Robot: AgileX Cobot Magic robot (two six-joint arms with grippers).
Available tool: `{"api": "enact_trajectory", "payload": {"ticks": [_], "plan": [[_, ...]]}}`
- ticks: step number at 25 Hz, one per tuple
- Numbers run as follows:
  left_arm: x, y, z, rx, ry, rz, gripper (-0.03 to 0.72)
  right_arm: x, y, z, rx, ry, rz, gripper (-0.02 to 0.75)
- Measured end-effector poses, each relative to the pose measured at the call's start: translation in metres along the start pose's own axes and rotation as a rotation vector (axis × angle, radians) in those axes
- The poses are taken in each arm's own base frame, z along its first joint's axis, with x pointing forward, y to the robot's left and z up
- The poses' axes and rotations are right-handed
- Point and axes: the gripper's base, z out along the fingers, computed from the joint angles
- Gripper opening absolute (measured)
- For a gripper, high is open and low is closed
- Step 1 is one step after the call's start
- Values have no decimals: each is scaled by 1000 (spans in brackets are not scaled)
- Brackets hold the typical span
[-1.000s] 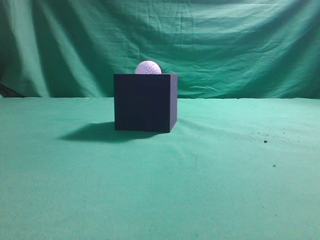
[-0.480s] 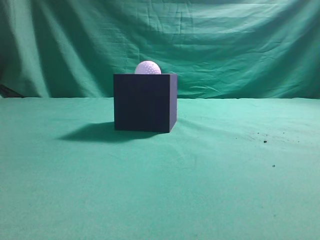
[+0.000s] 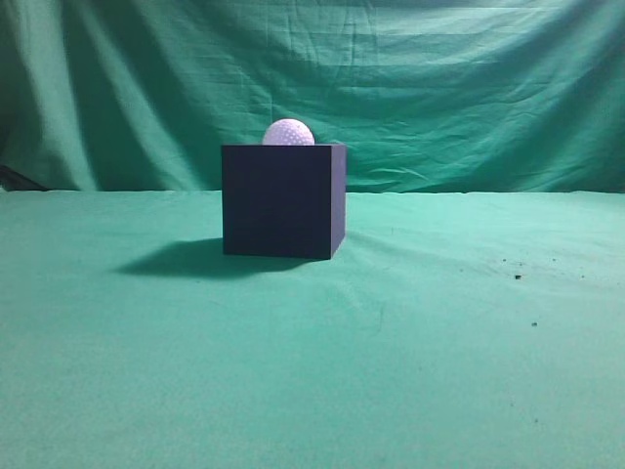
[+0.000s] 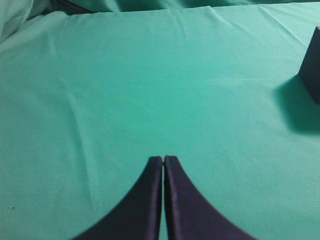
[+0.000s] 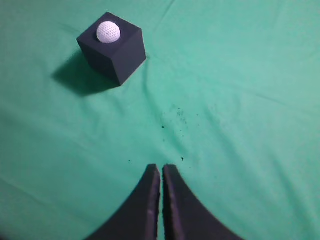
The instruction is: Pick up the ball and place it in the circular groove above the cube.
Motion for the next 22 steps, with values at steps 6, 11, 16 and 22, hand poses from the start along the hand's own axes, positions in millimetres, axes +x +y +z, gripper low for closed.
{"api": "enact_trajectory", "payload": {"ticks": [6,11,16,22], "plan": [[0,0,0,0,0,0,0,5,-6,-7,43,-40,-22,0],[0,0,0,0,0,0,0,18,-12,0,86,-232,-1,0],[0,0,0,0,0,0,0,52,-21,22,211,-464,64,0],[0,0,0,0,0,0,0,104,-27,62,323,-604,151,0]]}}
